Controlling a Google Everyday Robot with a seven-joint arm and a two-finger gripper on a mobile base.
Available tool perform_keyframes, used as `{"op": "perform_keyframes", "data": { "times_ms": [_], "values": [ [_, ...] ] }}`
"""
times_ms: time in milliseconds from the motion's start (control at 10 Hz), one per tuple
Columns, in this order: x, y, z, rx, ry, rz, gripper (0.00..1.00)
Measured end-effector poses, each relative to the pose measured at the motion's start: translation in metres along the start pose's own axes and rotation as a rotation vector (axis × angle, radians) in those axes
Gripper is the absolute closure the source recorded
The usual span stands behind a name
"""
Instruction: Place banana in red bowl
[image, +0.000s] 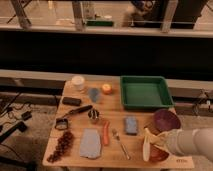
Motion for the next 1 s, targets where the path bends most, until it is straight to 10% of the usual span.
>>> {"op": "perform_keyframes", "data": {
  "times_ms": [300,1000],
  "values": [
    [0.0,0.0,0.0,0.0,0.0,0.0,0.24],
    [0.0006,0.0001,-0.0002,0.001,0.0,0.001,0.22]
  ]
}}
